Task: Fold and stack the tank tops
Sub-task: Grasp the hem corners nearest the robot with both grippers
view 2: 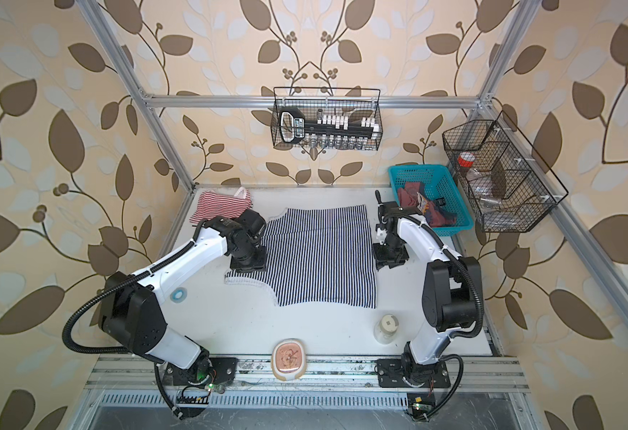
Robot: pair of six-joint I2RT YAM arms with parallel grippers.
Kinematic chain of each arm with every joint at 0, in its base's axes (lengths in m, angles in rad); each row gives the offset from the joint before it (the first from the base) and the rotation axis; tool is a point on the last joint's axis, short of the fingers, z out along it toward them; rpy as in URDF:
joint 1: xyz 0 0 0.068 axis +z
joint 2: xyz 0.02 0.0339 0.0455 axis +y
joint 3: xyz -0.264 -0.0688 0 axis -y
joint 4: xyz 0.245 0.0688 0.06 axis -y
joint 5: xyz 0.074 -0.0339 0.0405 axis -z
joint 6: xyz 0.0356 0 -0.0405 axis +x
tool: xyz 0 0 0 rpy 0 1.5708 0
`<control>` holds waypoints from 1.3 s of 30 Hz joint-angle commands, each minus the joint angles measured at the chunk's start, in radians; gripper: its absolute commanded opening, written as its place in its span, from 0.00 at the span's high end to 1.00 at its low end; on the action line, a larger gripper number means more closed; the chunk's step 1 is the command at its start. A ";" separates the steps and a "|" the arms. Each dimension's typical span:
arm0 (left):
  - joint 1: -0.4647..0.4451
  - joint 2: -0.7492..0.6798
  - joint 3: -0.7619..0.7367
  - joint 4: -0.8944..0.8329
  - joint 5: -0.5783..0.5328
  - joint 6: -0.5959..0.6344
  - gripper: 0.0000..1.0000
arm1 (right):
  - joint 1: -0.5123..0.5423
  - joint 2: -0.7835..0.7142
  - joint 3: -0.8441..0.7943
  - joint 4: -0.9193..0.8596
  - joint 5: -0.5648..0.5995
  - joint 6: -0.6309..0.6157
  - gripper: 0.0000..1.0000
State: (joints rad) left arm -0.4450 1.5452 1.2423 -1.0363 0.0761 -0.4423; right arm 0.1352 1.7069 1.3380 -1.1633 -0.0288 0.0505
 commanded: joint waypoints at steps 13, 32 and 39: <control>-0.081 0.000 -0.127 -0.007 0.070 -0.017 0.47 | 0.113 0.134 0.033 -0.093 0.046 0.047 0.46; -0.194 0.135 -0.155 0.065 0.138 -0.033 0.47 | 0.138 0.135 -0.144 -0.019 0.019 0.138 0.46; -0.231 0.135 -0.170 0.080 0.165 -0.032 0.47 | 0.160 0.082 -0.262 0.033 0.014 0.187 0.46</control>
State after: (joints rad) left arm -0.6563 1.6852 1.0882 -0.9489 0.2077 -0.4603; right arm 0.2829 1.8313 1.1290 -1.1412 0.0017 0.2062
